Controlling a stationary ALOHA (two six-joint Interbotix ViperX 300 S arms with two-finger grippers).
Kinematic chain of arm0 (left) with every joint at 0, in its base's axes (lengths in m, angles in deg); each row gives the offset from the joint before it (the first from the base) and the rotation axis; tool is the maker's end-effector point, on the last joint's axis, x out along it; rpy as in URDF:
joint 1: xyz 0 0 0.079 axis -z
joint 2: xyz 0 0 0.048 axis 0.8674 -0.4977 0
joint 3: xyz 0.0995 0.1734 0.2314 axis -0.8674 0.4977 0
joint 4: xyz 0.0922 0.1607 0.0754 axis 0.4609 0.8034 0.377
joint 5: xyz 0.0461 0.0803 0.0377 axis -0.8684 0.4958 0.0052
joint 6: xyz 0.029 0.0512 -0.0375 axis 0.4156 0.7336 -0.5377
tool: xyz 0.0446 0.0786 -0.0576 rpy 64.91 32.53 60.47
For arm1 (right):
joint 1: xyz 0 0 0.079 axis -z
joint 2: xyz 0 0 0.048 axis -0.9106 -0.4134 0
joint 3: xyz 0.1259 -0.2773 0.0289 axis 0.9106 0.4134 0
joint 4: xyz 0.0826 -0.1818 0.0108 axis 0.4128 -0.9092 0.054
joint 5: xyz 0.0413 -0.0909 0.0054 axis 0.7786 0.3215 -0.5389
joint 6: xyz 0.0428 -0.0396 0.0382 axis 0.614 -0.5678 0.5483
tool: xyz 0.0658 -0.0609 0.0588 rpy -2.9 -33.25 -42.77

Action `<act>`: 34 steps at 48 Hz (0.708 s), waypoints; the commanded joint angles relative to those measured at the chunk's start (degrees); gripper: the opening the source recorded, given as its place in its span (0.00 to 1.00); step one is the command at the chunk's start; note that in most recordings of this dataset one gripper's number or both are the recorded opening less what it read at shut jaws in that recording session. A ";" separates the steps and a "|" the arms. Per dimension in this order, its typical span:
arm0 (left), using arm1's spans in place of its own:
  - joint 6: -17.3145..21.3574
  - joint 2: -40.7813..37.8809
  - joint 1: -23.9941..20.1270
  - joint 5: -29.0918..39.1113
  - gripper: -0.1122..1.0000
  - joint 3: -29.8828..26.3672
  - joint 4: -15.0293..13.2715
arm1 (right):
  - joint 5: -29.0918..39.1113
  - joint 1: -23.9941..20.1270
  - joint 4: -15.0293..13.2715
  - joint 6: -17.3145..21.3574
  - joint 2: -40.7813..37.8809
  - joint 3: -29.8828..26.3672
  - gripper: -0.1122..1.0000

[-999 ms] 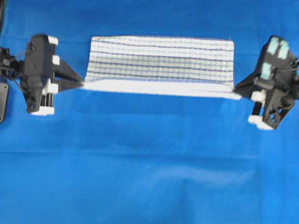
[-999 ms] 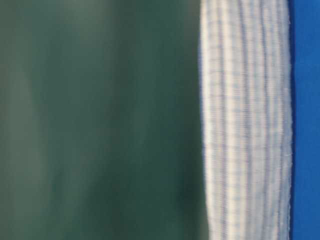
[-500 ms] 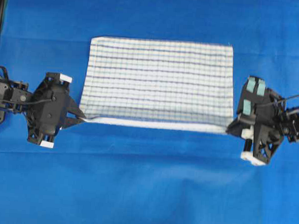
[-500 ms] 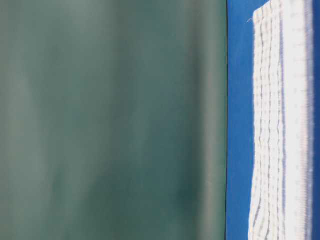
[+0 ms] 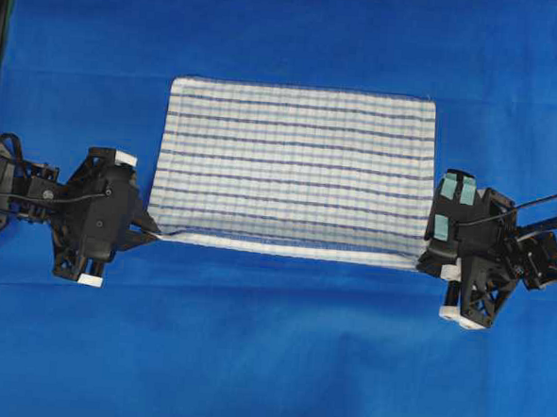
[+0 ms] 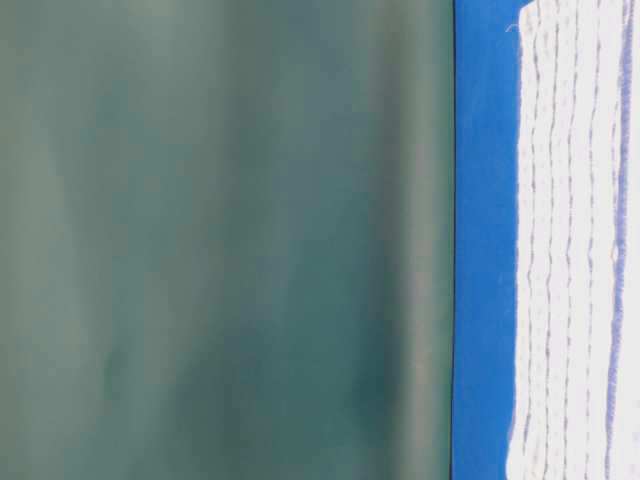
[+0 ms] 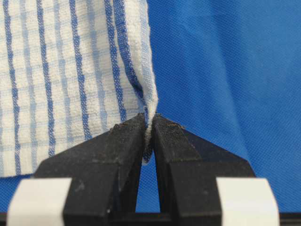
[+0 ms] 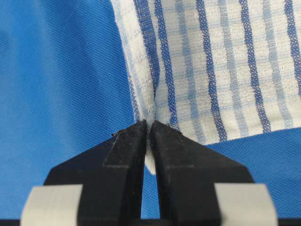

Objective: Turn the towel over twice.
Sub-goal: 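Swing the corners over and lay the towel flat again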

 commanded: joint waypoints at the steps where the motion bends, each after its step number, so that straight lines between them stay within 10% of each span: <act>1: 0.00 -0.09 0.26 -0.18 0.14 -1.23 -0.09 | 0.09 0.09 -0.09 0.09 0.44 -0.88 0.17; 16: -0.09 -1.67 0.26 0.88 0.32 -2.55 -0.09 | 0.00 0.44 -0.18 0.09 -0.09 -1.41 0.18; 27: 0.09 -1.05 0.26 1.67 0.62 -2.72 0.00 | 0.79 0.35 -0.53 -0.44 -0.26 -2.02 0.70; 34: 0.26 0.97 0.26 2.46 0.64 -3.25 0.00 | 2.81 0.44 -1.41 -0.53 1.14 -2.72 0.67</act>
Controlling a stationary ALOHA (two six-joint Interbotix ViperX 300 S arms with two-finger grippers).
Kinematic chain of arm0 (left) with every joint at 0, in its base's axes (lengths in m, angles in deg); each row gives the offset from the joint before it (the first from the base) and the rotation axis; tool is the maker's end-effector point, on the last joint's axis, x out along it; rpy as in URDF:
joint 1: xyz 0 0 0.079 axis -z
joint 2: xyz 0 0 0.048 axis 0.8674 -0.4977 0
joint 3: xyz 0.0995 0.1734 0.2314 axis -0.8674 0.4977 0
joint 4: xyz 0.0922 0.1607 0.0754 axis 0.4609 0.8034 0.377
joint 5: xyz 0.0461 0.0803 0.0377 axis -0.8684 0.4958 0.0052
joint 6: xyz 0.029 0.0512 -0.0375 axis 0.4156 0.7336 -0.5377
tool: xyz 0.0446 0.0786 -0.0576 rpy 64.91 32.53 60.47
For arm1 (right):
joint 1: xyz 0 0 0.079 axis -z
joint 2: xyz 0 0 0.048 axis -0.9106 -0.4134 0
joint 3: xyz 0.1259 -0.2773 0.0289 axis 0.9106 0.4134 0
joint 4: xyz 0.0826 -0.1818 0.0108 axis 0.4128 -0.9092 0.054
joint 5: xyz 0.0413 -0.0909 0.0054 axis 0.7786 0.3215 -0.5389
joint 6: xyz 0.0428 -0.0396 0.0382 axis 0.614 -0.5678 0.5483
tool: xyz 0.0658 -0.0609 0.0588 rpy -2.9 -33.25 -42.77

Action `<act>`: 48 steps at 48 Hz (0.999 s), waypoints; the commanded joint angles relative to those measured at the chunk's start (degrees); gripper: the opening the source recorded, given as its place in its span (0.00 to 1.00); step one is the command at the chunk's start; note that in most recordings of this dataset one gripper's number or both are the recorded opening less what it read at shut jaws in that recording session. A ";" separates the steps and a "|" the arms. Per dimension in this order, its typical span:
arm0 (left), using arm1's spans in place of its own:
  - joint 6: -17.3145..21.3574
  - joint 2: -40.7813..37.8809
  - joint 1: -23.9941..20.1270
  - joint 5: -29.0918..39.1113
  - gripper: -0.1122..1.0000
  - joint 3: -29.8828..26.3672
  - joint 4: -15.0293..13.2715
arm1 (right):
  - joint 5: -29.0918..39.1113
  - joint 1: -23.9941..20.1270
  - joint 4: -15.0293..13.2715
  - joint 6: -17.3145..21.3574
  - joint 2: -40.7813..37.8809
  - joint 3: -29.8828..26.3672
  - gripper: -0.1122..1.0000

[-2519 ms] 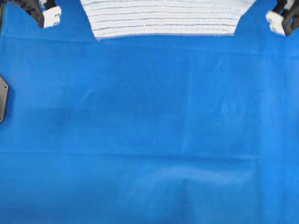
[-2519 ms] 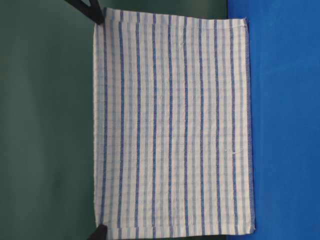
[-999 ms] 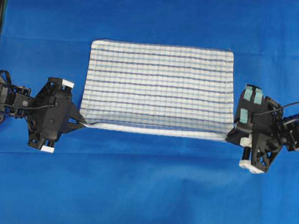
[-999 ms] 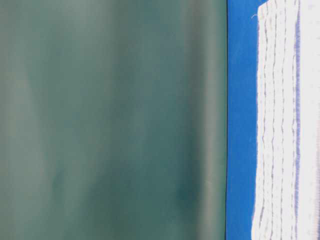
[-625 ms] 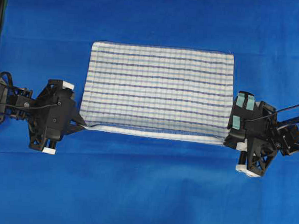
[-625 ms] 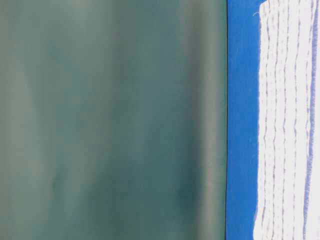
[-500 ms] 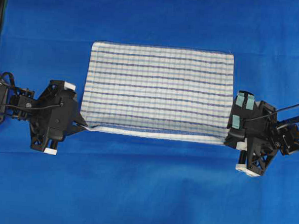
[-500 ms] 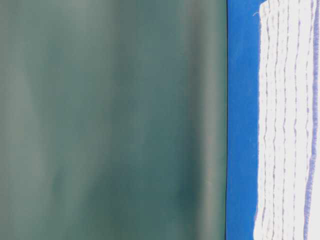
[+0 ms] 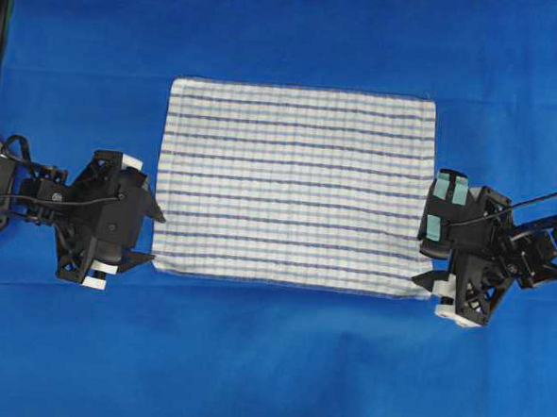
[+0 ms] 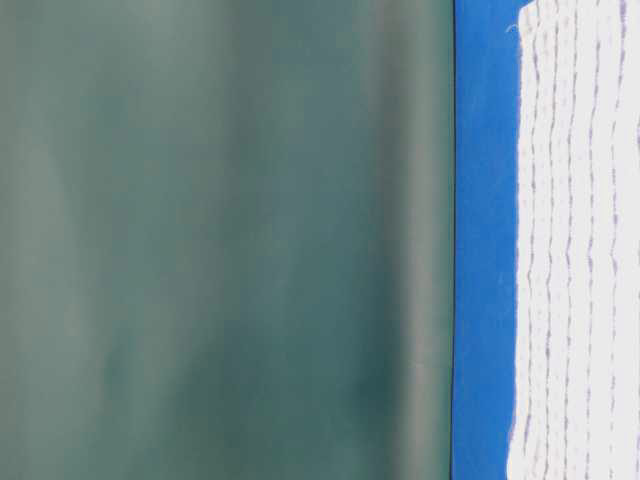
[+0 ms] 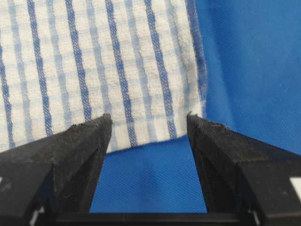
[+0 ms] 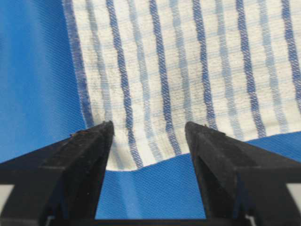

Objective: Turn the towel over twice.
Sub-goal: 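Swing the corners over and lay the towel flat again, then open both grippers and withdraw them to the sides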

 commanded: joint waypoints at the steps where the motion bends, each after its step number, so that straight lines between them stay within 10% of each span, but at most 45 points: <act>1: 0.00 2.11 0.18 0.35 0.64 -1.49 -0.09 | 1.14 -0.09 -0.79 -0.18 2.20 -1.58 0.67; 48: 6.86 30.76 -13.89 -2.20 0.64 0.00 0.18 | 5.45 11.43 -25.75 -0.18 33.66 -1.41 0.68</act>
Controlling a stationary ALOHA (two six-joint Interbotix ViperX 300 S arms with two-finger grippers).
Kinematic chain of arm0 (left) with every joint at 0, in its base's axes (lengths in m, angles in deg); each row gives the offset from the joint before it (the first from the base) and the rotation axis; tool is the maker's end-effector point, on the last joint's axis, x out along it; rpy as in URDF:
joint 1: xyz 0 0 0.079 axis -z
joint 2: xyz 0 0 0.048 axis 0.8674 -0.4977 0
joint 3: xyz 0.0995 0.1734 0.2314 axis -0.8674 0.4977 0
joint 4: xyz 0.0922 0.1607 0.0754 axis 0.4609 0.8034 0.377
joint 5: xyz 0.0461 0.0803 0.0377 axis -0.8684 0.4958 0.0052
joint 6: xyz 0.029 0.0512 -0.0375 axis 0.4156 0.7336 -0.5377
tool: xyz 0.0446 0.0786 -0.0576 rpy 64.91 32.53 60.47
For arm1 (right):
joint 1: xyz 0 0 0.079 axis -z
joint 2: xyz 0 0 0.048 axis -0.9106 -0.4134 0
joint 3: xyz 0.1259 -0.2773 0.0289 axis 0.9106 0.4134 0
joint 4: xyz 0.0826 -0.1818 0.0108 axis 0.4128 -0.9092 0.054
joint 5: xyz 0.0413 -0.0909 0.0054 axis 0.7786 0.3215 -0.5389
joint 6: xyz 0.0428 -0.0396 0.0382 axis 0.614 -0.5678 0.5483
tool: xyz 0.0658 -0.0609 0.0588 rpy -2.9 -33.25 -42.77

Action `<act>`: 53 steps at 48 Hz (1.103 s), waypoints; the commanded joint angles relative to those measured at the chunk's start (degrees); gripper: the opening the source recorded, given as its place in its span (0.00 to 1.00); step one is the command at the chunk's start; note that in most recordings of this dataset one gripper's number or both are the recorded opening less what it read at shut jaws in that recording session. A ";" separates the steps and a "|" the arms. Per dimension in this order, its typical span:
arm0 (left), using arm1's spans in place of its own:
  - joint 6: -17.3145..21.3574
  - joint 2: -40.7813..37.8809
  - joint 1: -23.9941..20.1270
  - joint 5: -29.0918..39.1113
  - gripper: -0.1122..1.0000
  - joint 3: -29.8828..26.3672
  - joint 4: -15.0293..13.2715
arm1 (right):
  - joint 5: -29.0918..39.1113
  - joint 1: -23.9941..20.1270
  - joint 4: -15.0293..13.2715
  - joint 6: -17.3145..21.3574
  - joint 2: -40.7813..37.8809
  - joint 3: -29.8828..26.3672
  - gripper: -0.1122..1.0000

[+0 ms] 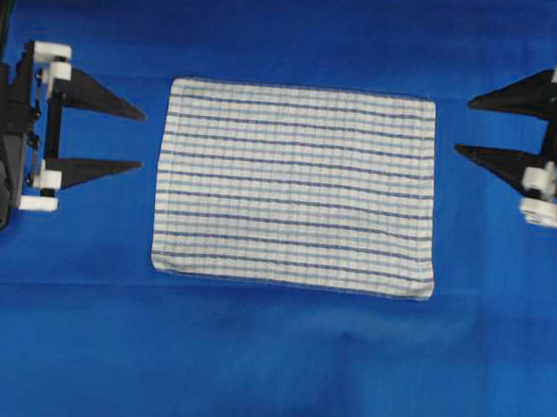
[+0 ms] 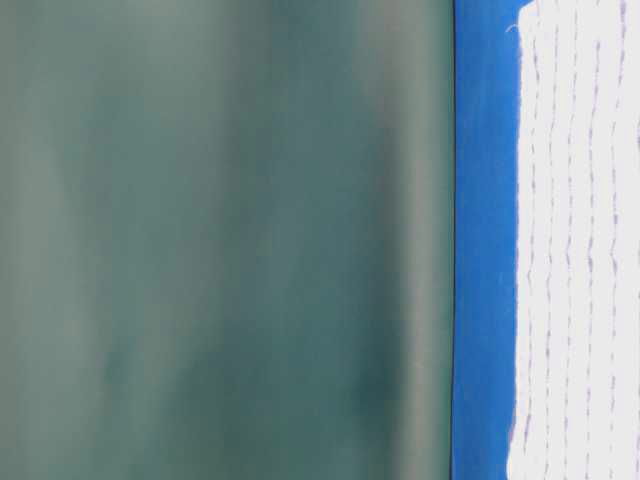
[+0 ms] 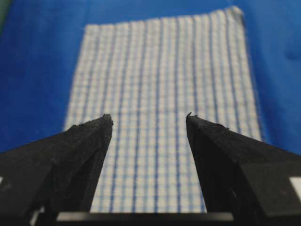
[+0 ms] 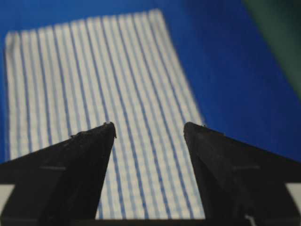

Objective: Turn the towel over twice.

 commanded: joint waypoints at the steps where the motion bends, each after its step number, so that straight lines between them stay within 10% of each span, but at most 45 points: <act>1: 0.09 -0.09 -0.44 -0.62 0.64 -0.35 0.09 | -1.58 0.44 -0.70 0.09 -0.09 -0.44 0.68; 25: -0.44 9.58 -2.55 6.33 0.64 0.18 0.09 | 2.81 0.70 -1.05 -0.44 8.88 0.70 0.68; 53: -3.16 27.33 -2.81 12.57 0.64 8.70 -0.09 | 2.46 0.70 -1.05 0.18 30.59 16.17 0.65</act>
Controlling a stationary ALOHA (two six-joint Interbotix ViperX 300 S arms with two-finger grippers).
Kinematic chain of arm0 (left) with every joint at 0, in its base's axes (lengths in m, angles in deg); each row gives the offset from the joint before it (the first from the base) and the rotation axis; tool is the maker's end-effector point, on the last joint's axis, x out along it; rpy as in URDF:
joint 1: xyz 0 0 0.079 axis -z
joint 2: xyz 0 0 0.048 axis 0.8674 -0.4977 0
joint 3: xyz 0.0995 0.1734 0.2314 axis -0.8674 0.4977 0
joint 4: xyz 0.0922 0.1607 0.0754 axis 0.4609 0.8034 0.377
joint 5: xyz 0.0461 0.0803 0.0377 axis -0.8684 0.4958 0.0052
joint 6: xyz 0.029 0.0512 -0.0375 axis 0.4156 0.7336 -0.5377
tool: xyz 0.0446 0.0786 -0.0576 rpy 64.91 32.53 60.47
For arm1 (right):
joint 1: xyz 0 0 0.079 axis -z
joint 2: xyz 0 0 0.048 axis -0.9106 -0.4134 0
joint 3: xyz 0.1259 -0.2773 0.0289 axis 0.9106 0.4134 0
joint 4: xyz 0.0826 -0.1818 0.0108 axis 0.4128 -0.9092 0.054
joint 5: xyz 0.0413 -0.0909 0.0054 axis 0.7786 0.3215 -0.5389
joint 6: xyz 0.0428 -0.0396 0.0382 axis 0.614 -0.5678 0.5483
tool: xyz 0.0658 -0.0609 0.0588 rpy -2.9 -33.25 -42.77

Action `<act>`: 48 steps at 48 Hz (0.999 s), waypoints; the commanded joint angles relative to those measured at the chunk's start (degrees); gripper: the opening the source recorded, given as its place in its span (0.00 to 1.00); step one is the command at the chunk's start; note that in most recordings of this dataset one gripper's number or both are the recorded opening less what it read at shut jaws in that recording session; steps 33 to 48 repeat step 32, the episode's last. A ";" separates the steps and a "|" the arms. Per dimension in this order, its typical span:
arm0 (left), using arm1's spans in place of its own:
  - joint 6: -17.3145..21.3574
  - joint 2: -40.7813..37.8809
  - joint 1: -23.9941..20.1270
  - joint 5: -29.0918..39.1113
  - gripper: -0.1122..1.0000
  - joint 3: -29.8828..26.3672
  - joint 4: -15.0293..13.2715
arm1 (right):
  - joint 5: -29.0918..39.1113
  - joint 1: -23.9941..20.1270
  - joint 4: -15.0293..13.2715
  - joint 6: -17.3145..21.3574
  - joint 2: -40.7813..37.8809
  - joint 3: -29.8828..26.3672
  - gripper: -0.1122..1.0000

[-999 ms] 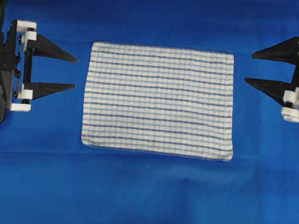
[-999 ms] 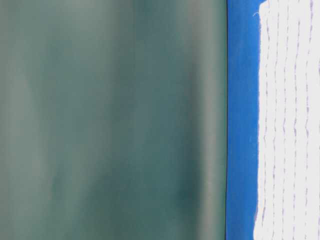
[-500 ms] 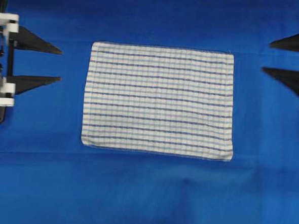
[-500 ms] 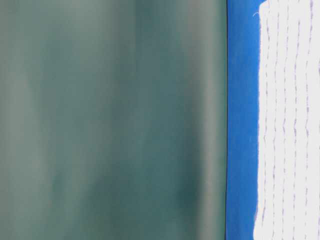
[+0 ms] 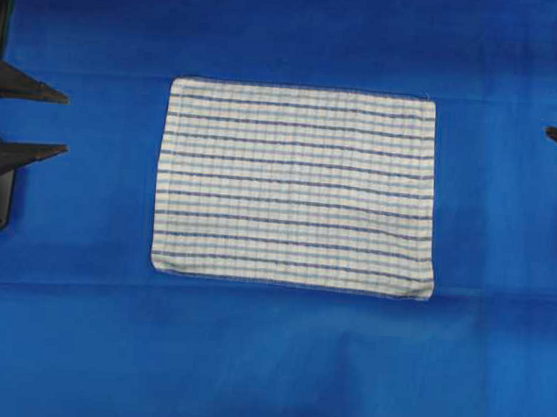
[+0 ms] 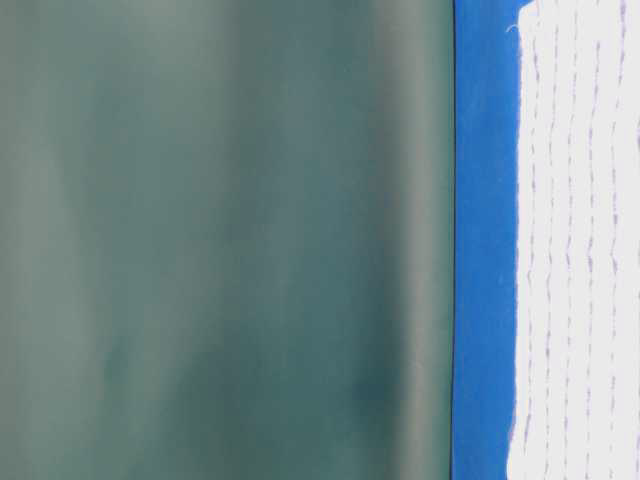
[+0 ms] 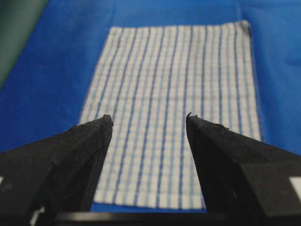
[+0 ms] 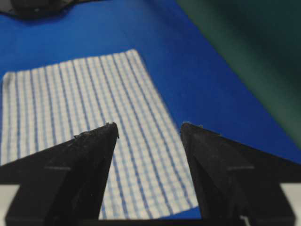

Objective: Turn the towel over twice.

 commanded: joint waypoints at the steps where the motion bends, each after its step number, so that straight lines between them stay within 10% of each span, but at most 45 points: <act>1: -0.44 1.32 -0.09 0.18 0.64 0.79 -0.26 | -0.97 0.09 0.00 0.18 0.88 1.05 0.65; 48: -4.39 9.23 -0.09 0.00 0.64 7.56 -0.18 | -4.83 2.46 -0.26 3.69 2.81 5.80 0.63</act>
